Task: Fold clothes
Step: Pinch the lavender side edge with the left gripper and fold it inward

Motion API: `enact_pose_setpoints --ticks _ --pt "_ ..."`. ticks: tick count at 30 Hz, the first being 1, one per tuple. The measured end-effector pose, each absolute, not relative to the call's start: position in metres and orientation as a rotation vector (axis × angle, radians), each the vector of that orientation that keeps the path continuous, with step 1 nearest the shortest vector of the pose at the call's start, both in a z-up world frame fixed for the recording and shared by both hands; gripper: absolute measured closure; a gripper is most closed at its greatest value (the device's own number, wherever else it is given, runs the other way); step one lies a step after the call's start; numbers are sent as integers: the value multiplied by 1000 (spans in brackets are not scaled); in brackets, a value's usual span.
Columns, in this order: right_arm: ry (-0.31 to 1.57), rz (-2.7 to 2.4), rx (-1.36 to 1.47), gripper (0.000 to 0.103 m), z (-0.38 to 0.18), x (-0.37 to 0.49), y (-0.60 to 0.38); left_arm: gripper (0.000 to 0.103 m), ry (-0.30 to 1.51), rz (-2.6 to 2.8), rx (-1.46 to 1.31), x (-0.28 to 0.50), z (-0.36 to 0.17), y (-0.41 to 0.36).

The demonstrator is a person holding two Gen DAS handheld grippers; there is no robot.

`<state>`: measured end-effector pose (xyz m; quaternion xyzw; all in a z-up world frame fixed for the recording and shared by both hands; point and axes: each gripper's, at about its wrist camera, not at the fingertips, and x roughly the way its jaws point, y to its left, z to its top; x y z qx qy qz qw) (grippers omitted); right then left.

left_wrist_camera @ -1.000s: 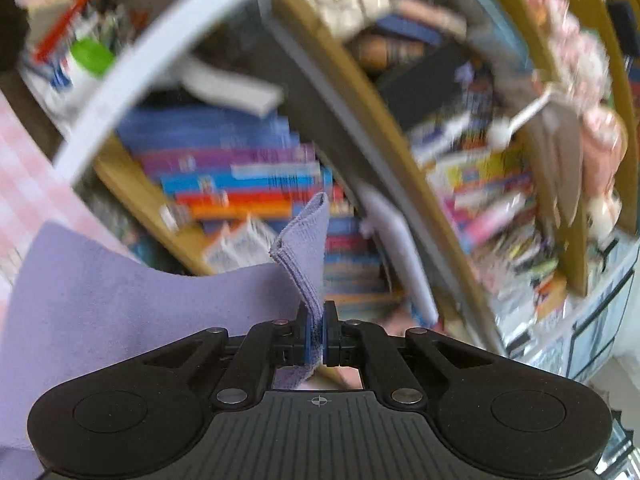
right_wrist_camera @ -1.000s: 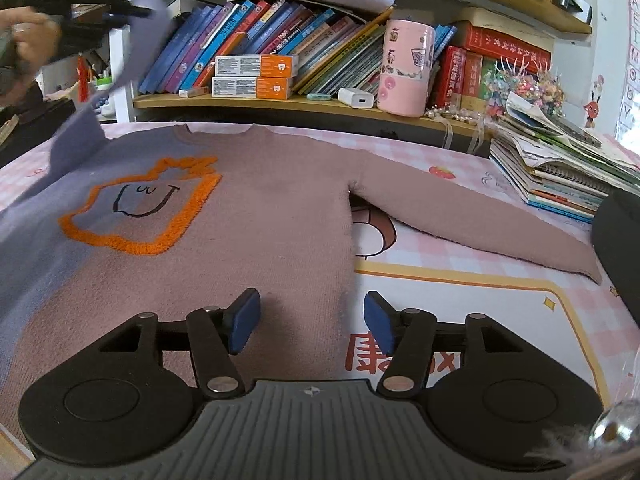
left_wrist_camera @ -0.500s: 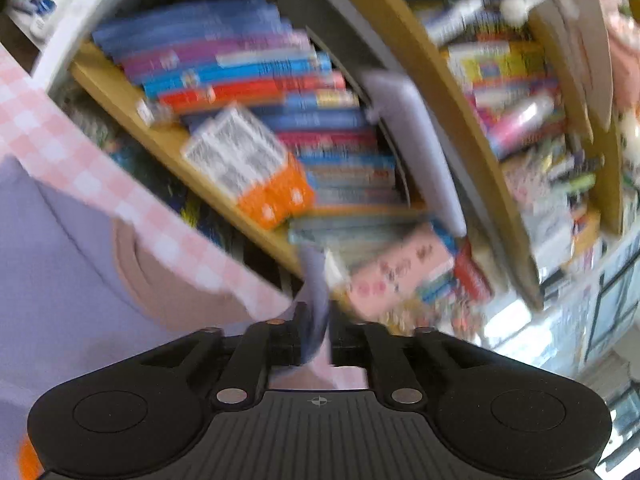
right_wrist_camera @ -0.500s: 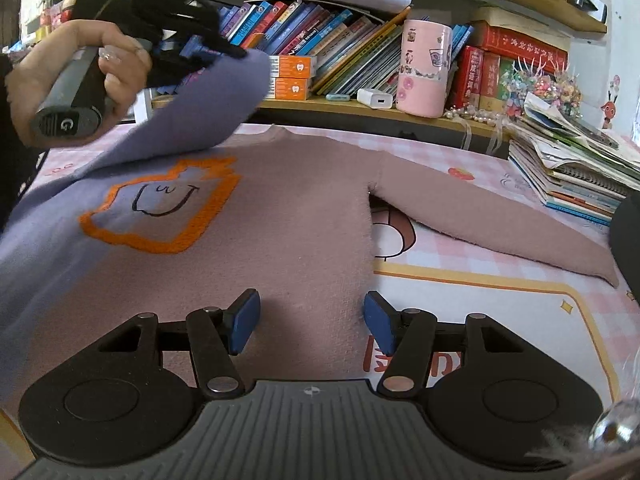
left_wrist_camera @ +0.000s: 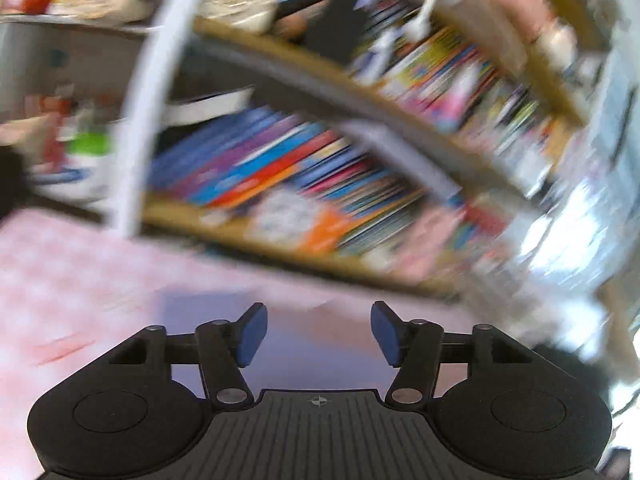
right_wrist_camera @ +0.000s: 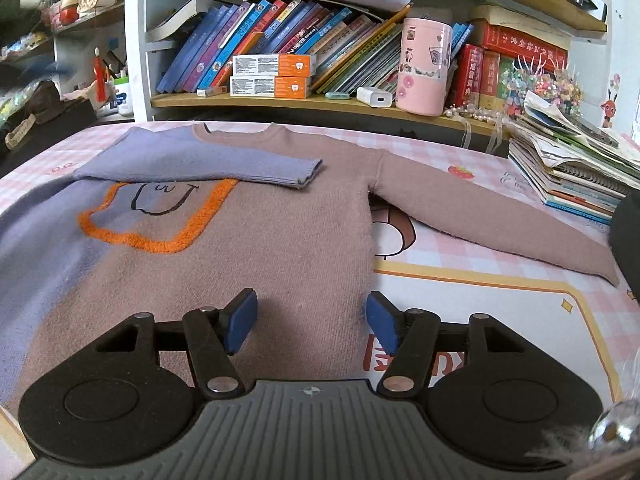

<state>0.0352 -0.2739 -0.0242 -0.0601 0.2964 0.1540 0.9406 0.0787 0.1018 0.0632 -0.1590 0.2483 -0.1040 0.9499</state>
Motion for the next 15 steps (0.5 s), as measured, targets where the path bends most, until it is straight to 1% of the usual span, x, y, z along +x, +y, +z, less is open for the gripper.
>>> enact_pose_setpoints --ticks 4,7,11,15 --pt "611 324 -114 44 -25 37 -276 44 578 -94 -324 50 40 146" --pt "625 328 -102 44 -23 39 -278 44 620 -80 -321 37 24 156" --pt "651 299 -116 44 -19 34 -275 45 703 -176 -294 21 -1 147" --pt "663 264 -137 44 -14 17 -273 46 698 -237 -231 0 -7 138"
